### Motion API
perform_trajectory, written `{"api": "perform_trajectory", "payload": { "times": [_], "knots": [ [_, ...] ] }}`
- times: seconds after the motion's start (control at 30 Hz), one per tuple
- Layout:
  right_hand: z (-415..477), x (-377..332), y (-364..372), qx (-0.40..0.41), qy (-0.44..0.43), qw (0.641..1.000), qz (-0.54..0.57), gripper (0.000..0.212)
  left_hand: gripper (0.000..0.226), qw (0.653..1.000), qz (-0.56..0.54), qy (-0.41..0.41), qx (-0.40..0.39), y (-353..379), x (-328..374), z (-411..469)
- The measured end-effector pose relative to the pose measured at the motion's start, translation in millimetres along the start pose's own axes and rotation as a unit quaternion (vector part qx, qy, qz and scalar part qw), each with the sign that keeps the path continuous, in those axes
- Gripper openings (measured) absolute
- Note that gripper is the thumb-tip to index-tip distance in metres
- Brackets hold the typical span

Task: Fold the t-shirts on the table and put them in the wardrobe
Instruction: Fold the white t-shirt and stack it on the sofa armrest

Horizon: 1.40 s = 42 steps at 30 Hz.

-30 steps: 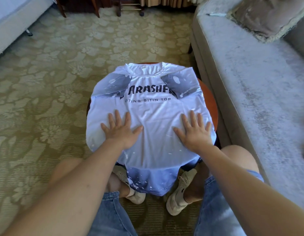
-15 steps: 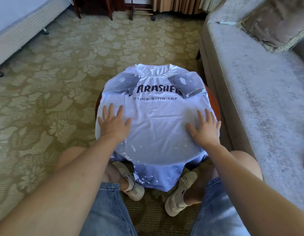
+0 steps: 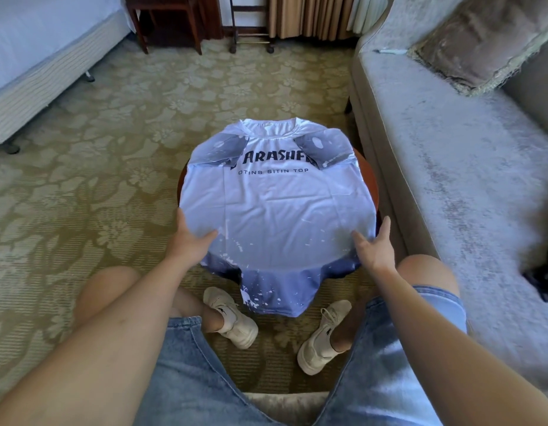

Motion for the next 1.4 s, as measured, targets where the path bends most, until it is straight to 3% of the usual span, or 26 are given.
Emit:
{"api": "perform_trajectory", "payload": {
  "times": [0.17, 0.57, 0.73, 0.87, 1.07, 1.27, 1.33, 1.4],
  "knots": [
    [-3.5, 2.5, -9.1, 0.015, 0.016, 0.999, -0.037, 0.074, 0.099, 0.999, -0.041, -0.001, -0.009, -3.0, -3.8, 0.3],
    [-16.1, -15.5, -1.5, -0.025, -0.056, 0.989, -0.134, 0.067, 0.109, 0.995, -0.088, 0.036, -0.012, 1.8, -6.2, 12.6],
    [-18.5, -17.3, -3.5, -0.026, -0.057, 0.993, -0.095, 0.067, 0.098, 0.996, -0.057, 0.069, -0.005, -3.3, 0.5, 1.3],
    [-24.3, -30.6, -14.1, 0.003, -0.08, 0.997, -0.023, 0.059, 0.088, 0.99, -0.137, 0.035, 0.012, -25.1, 4.5, -7.2],
    [-27.0, -75.7, -20.8, 0.041, -0.121, 0.991, 0.027, 0.049, 0.074, 0.982, -0.151, 0.111, 0.03, -53.0, 64.8, -9.4],
    [2.4, -142.3, -4.5, 0.044, -0.159, 0.986, -0.011, 0.04, 0.04, 0.972, -0.149, 0.164, 0.076, -76.0, 144.3, 16.3],
    [19.8, -163.6, 3.5, 0.026, -0.159, 0.987, 0.001, 0.042, 0.046, 0.972, -0.163, 0.151, 0.08, -80.8, 160.8, 30.4],
    [40.6, -174.4, 17.9, -0.023, -0.159, 0.987, -0.016, 0.054, 0.068, 0.976, -0.154, 0.147, 0.033, -69.6, 167.9, 48.1]
  ]
}}
Point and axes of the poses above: each hand's wrist, its own z-axis towards the middle knuckle, its own y-axis out of the palm, x = y × z, the point moved 10 cm from there along z, towards the middle knuckle, and after that the axes turned 8 degrees about z, right-handed, at the moved point
